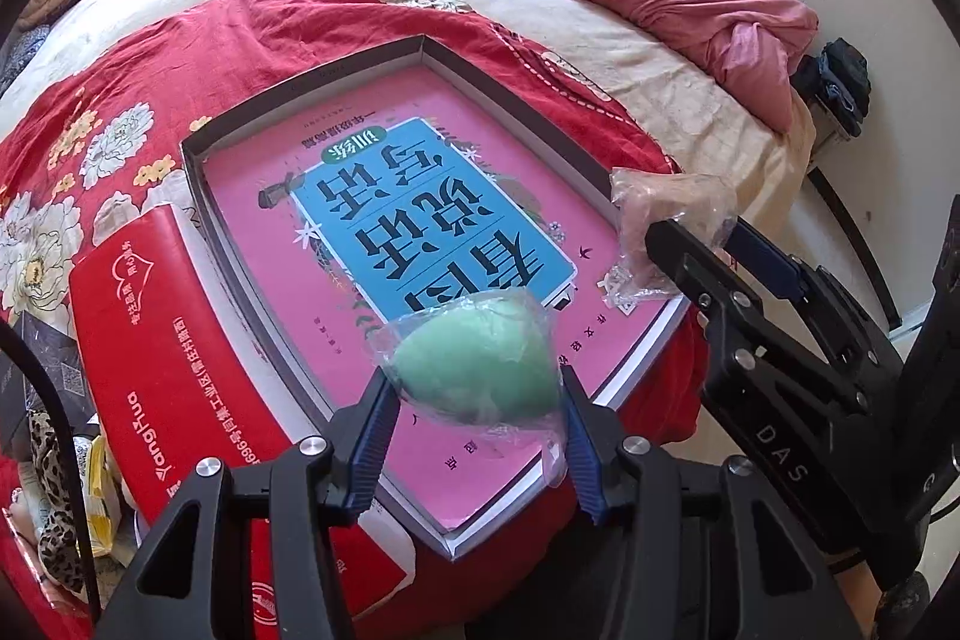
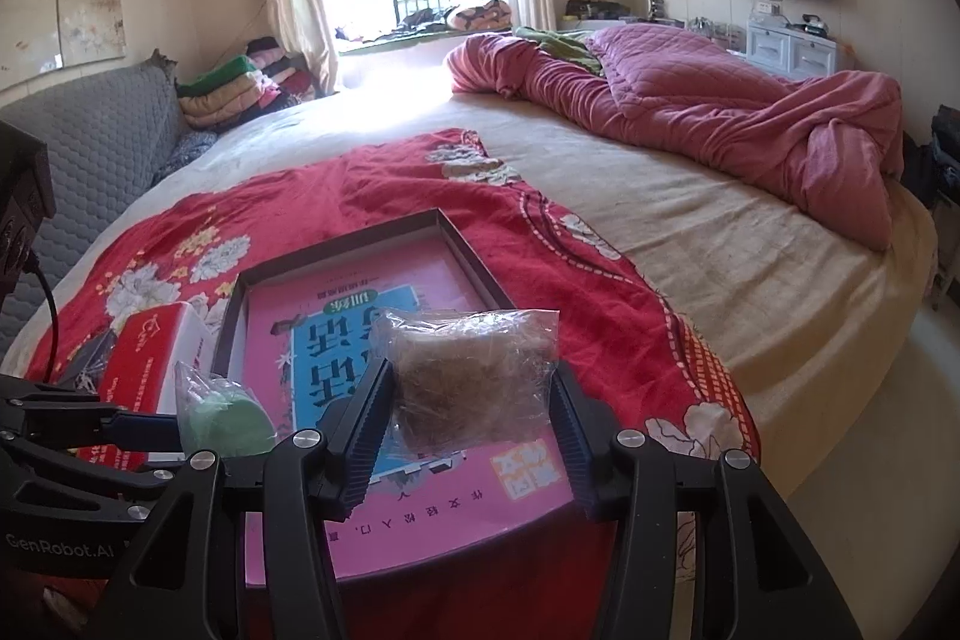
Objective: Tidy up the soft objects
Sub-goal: 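Lift both bags and carry them over the pink box tray, then lower the brown bag into the pink tray and open the right tool, then lower the green sponge bag into the tray and open the left tool, then withdraw both tools from the tray back toward the pile, then move left tool to the pink towel bundle while right tool approaches the leopard scrunchie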
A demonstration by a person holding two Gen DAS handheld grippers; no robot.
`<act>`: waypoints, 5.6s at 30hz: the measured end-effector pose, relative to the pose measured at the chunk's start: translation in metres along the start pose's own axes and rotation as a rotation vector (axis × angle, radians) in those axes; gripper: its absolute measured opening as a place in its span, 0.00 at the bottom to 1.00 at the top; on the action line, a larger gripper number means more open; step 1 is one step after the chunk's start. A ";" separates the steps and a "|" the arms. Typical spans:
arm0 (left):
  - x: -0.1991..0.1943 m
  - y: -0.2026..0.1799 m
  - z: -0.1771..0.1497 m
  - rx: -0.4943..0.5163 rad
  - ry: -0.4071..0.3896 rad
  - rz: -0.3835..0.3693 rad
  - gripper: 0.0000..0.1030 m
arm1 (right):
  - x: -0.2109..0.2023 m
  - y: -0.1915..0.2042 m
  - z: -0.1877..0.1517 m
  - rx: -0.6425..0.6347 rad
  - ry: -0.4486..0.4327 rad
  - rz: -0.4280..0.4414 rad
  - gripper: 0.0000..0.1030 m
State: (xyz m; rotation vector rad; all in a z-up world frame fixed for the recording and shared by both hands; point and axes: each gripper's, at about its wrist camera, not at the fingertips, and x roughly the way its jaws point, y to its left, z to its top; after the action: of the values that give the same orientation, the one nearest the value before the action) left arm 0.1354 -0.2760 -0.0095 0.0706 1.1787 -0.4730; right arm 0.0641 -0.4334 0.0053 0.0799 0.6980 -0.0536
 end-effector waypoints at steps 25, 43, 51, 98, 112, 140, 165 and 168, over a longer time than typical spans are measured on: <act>0.028 -0.022 -0.003 0.109 0.097 0.058 0.51 | 0.035 -0.020 -0.016 0.062 0.164 -0.047 0.58; 0.036 -0.028 -0.001 0.136 0.155 0.084 0.55 | 0.017 -0.035 -0.009 0.115 0.092 -0.116 0.65; 0.028 -0.023 -0.003 0.101 0.138 0.038 0.59 | 0.011 -0.038 -0.007 0.123 0.070 -0.139 0.66; -0.104 0.053 -0.060 -0.145 -0.175 0.056 0.82 | -0.067 0.069 0.030 -0.129 -0.086 -0.078 0.76; -0.144 0.084 -0.082 -0.201 -0.241 0.108 0.82 | -0.096 0.127 0.033 -0.236 -0.130 -0.005 0.76; -0.214 0.185 -0.142 -0.415 -0.337 0.232 0.82 | -0.143 0.221 0.025 -0.422 -0.201 0.125 0.76; -0.209 0.274 -0.197 -0.634 -0.291 0.292 0.82 | -0.124 0.263 -0.010 -0.548 -0.138 0.228 0.76; -0.199 0.278 -0.200 -0.641 -0.267 0.287 0.82 | -0.120 0.269 -0.019 -0.575 -0.127 0.251 0.76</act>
State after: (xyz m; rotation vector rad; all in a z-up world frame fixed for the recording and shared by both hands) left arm 0.0107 0.0973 0.0384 -0.3624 0.9892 0.1581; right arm -0.0196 -0.1614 0.0827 -0.3850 0.5501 0.3790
